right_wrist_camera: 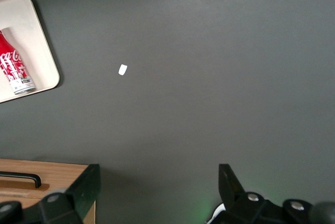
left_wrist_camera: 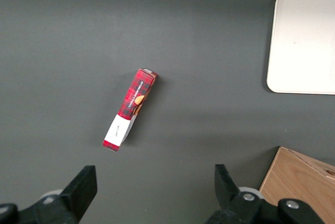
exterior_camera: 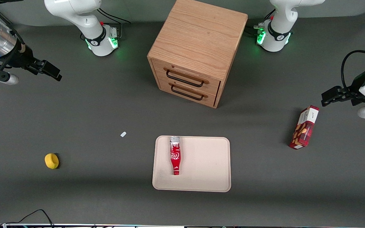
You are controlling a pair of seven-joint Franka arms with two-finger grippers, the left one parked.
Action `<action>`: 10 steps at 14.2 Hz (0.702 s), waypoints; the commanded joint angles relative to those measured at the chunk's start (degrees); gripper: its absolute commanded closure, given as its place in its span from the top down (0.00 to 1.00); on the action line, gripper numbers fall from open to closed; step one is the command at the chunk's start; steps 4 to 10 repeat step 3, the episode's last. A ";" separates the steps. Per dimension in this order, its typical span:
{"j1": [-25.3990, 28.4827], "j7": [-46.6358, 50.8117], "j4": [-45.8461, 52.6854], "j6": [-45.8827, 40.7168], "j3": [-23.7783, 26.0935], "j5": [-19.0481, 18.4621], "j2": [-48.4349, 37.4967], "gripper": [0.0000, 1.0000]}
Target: Place coke bottle on tray
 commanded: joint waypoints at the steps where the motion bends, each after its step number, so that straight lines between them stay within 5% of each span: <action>1: 0.43 0.80 1.94 0.27 -0.45 0.75 0.40 1.00; 10: 0.43 0.89 5.29 -1.83 -1.85 0.75 2.68 1.00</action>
